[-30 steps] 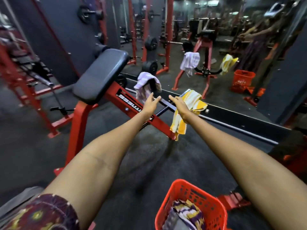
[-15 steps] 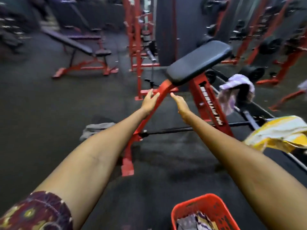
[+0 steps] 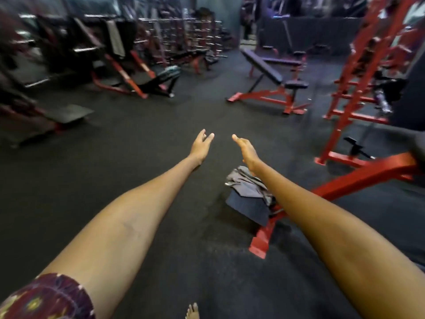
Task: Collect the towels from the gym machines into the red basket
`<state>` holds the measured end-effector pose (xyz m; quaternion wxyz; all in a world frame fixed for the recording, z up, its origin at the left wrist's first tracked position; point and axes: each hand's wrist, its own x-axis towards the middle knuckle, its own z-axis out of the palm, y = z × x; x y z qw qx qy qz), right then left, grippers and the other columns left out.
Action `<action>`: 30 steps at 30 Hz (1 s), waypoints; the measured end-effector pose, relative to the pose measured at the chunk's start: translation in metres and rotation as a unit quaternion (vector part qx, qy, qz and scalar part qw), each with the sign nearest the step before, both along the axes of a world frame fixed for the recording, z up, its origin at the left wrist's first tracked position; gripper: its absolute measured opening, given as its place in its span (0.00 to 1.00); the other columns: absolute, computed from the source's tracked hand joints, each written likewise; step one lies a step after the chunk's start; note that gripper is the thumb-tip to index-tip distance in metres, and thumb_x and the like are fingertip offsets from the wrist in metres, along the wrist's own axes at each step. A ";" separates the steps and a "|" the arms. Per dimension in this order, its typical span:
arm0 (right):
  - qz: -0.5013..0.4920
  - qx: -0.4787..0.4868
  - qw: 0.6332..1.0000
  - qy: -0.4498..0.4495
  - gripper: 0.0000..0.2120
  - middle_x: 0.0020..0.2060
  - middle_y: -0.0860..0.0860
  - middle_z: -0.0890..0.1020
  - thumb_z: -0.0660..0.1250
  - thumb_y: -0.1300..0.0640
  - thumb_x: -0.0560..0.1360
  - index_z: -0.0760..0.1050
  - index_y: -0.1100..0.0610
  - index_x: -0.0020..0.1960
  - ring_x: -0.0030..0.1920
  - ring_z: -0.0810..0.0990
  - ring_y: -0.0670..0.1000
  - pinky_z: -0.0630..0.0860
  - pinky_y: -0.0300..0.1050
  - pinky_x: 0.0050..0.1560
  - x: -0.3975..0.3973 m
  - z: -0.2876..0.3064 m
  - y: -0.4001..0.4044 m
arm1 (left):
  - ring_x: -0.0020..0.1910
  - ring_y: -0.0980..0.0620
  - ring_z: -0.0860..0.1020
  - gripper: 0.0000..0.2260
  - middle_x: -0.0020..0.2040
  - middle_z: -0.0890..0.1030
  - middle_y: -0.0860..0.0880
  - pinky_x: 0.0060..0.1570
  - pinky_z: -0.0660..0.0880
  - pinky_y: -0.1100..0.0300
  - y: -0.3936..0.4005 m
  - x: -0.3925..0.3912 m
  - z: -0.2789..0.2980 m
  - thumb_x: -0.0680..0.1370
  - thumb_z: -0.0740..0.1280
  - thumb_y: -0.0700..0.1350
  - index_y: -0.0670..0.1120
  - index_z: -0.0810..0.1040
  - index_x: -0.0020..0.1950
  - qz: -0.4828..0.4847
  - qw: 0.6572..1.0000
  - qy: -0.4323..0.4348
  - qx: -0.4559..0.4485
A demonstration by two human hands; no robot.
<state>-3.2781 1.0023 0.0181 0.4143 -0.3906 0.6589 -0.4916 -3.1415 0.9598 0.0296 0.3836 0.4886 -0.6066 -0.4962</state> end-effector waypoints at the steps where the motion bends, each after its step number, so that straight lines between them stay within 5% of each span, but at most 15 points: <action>1: 0.014 -0.002 1.000 0.000 0.32 0.72 0.52 0.66 0.61 0.41 0.76 0.61 0.57 0.74 0.72 0.65 0.53 0.62 0.52 0.70 0.014 0.001 -0.013 | 0.75 0.49 0.61 0.26 0.77 0.60 0.43 0.71 0.59 0.60 -0.009 0.016 0.000 0.82 0.58 0.48 0.44 0.56 0.77 0.013 1.000 0.000 0.002; 11: 0.144 -0.011 0.989 0.001 0.34 0.74 0.51 0.63 0.60 0.40 0.77 0.58 0.57 0.75 0.73 0.63 0.53 0.61 0.50 0.70 0.125 0.008 -0.151 | 0.75 0.49 0.61 0.26 0.77 0.60 0.44 0.71 0.58 0.59 -0.128 0.124 0.000 0.82 0.57 0.49 0.43 0.55 0.77 0.129 0.991 0.015 0.009; 30: 0.179 -0.011 0.984 0.000 0.34 0.75 0.54 0.62 0.60 0.42 0.77 0.57 0.59 0.76 0.74 0.62 0.54 0.61 0.49 0.71 0.202 -0.005 -0.417 | 0.76 0.49 0.58 0.26 0.77 0.58 0.45 0.72 0.56 0.58 -0.375 0.195 -0.020 0.82 0.57 0.49 0.44 0.55 0.78 0.170 0.985 0.007 0.027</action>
